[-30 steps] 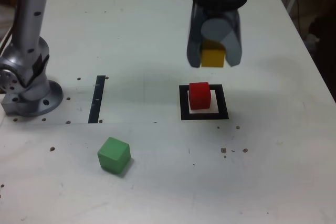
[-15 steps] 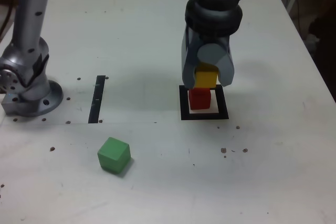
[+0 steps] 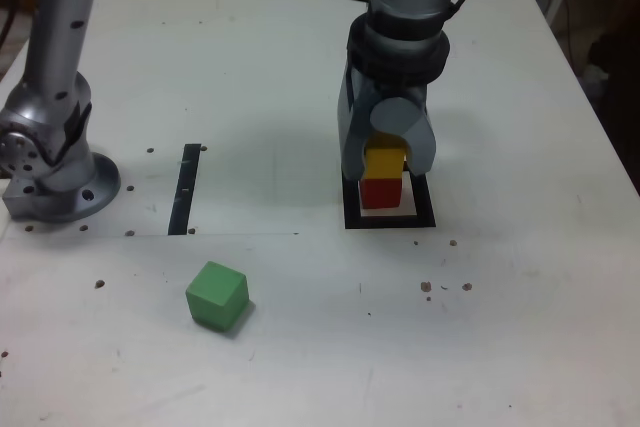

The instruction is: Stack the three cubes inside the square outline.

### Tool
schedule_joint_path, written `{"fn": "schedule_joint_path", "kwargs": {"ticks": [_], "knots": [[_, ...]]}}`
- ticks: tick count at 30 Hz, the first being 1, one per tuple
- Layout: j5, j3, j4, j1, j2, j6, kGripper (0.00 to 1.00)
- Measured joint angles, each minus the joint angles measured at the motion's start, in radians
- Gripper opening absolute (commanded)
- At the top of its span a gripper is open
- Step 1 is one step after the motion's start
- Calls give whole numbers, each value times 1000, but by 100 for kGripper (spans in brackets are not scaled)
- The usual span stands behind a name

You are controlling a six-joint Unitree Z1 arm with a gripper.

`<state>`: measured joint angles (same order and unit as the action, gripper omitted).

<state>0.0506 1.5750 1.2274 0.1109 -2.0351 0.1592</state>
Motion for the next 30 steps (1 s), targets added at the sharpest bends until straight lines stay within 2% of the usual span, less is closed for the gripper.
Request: {"fn": "schedule_joint_path", "kwargs": {"ticks": [9,21,24,28,30], "knots": [[-2,-1,-7,-1,-15,-2,22],[-1,-7,-14,-13,-15,-9,36],[-1,-13,-23,-13,-14,-9,46],[-2,-17,-29,-14,-12,-9,70],[-3,-21,-29,-14,-13,-11,79]]}}
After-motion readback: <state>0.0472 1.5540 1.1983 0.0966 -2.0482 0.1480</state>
